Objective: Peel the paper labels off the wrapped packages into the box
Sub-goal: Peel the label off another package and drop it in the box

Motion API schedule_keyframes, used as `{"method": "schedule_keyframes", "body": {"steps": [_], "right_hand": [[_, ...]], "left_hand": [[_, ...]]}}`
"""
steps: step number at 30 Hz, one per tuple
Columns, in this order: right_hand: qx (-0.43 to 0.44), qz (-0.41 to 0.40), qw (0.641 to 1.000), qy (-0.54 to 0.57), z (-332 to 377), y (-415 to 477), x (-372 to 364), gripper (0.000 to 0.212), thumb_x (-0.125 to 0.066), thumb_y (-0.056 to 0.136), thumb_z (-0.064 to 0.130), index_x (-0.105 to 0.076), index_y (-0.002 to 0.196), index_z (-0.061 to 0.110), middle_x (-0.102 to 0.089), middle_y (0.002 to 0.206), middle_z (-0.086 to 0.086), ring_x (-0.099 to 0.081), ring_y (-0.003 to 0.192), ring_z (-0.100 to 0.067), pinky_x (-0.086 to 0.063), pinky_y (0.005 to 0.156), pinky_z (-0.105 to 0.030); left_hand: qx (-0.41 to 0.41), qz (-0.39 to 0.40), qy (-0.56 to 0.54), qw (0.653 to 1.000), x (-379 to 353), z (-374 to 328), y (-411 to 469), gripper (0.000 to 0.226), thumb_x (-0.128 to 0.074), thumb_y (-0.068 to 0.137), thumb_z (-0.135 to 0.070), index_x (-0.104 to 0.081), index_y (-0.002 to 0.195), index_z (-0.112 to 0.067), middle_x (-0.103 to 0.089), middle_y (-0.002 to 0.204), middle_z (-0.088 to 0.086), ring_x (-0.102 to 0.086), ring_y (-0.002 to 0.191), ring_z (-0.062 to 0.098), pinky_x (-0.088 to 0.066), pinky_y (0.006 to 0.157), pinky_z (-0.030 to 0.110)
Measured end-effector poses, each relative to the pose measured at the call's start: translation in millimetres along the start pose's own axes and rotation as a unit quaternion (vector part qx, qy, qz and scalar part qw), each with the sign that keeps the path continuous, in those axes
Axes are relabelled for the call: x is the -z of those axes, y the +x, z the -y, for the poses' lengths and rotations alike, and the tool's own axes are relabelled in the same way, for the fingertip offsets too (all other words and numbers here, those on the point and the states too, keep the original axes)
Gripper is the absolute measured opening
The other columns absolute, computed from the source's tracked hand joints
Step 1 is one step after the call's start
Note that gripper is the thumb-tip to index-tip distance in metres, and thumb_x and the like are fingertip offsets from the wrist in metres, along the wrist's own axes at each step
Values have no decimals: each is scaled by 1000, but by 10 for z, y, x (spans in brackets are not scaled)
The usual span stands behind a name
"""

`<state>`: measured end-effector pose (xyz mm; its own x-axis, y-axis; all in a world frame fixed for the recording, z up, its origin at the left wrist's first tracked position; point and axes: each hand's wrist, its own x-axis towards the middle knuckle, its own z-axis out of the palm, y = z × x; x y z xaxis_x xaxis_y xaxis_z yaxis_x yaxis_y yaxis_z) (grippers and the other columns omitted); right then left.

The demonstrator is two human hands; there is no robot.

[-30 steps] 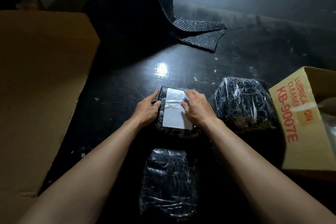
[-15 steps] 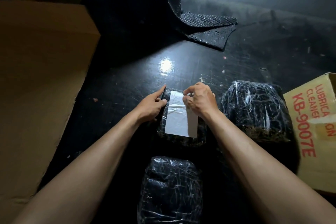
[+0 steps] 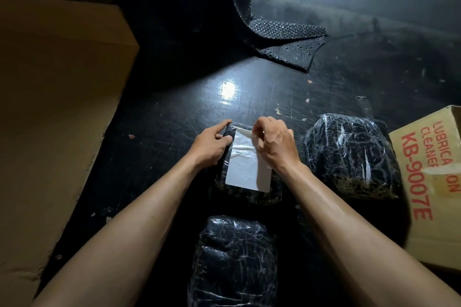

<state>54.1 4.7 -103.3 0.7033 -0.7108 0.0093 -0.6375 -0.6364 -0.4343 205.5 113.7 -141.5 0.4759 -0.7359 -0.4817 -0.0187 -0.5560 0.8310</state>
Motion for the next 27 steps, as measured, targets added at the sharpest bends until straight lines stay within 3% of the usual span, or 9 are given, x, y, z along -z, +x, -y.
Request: {"method": "schedule_keyframes", "body": {"steps": [4,8,12,15,17,21,23,25,27], "right_hand": [[19,-26,999,14,-15,-71,10,11,-53,94,7,-55,89,16,-62,85,-2,-55,81,-22,-50,77,-46],[23,-25,999,15,-24,-92,16,7,-55,93,8,-58,93,14,-64,89,-4,-56,84,-23,-50,79,-48],[-11,0,999,43,-61,-43,30,5,-58,97,19,-61,98,15,-68,95,-5,-60,91,-22,-54,83,-50],[-28,21,998,56,-51,-25,52,24,-63,95,26,-61,118,19,-69,102,-5,-61,99,-23,-53,88,-50],[-37,28,996,71,-23,-15,70,36,-64,94,29,-59,129,24,-69,106,-4,-61,103,-24,-52,90,-49],[-46,30,996,75,-11,14,63,15,-66,93,31,-73,103,22,-68,101,-4,-60,100,-23,-52,88,-49],[-51,29,993,99,-8,2,43,11,-66,93,30,-73,98,24,-67,100,-3,-61,100,-24,-53,87,-50],[-49,13,993,111,-27,-5,6,6,-67,92,30,-73,94,28,-66,97,0,-61,98,-24,-53,85,-51],[-45,6,993,109,-38,-10,-15,6,-68,92,28,-74,92,27,-65,94,1,-58,98,-23,-53,83,-52]], "left_hand": [[-7,-15,14,1000,-28,-23,-13,49,-58,90,-33,-53,132,-58,-56,66,-10,-48,53,8,-43,62,29],[-7,-15,7,1000,-21,-31,-28,46,-58,93,-29,-55,132,-54,-50,51,-16,-43,43,3,-39,54,26],[-3,33,-49,998,22,41,-6,48,-64,93,-32,-53,133,-56,-69,84,5,-62,75,17,-55,74,41],[-18,37,-11,999,32,27,-16,52,-63,96,-31,-47,142,-50,-73,110,-4,-69,104,16,-50,105,39],[-16,50,1,999,39,-29,-54,55,-60,99,-29,-41,148,-46,-70,116,-4,-67,110,15,-48,107,35],[5,56,-50,997,25,-33,-71,56,-62,99,-26,-42,148,-45,-72,113,0,-69,90,14,-58,82,33],[15,34,-78,996,-7,-14,-76,53,-67,94,-28,-51,138,-52,-74,110,4,-67,83,16,-53,70,31],[22,11,-84,996,-45,10,-52,49,-69,83,-35,-58,121,-65,-74,109,9,-67,83,17,-55,81,37],[28,-6,-82,996,-75,39,-36,49,-70,79,-38,-59,118,-67,-74,105,8,-69,85,15,-56,97,44]]}}
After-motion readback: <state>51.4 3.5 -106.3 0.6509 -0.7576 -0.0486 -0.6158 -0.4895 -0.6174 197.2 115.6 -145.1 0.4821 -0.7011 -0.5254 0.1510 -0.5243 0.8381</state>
